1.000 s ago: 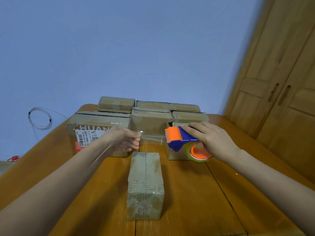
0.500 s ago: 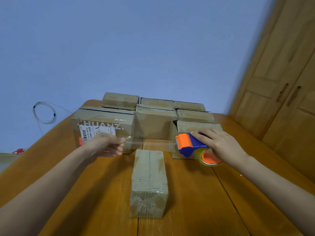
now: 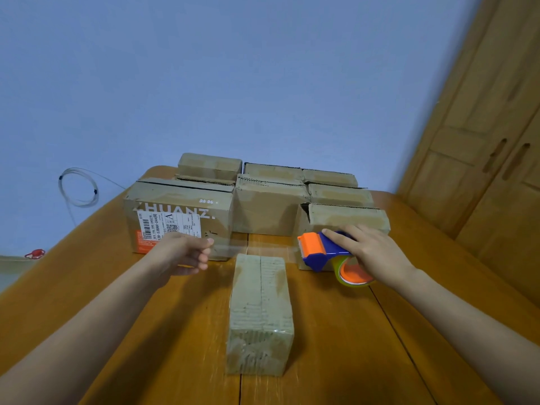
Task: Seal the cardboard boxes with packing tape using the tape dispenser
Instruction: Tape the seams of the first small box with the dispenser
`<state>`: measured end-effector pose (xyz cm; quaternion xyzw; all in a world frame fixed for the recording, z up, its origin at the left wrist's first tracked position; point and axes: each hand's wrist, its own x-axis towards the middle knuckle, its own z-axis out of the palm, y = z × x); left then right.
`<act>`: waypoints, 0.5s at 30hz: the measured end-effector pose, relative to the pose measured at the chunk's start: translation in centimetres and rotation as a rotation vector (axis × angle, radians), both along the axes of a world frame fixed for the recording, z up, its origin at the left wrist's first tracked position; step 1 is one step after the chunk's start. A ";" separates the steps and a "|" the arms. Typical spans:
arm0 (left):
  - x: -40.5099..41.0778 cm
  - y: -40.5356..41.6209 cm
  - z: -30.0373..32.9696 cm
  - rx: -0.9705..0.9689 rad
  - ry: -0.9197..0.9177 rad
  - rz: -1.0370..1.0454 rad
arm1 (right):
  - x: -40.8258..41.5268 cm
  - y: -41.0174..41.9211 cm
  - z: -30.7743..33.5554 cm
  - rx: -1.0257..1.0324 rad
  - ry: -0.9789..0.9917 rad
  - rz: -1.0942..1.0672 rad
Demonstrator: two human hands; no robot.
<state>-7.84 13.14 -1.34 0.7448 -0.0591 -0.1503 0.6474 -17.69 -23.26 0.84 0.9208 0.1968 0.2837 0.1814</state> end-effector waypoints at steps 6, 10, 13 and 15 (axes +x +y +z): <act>0.1 -0.2 -0.5 -0.020 0.020 0.028 | 0.1 0.1 -0.4 0.002 0.015 0.012; 0.1 -0.3 -1.6 -0.030 0.060 0.034 | 0.2 0.0 -1.4 0.018 0.012 0.025; -0.2 -0.3 -2.7 -0.042 0.112 0.036 | 0.0 0.1 -2.7 0.056 0.014 0.031; -0.5 -0.5 -3.6 -0.052 0.142 0.026 | -0.2 0.3 -3.8 0.098 0.013 0.028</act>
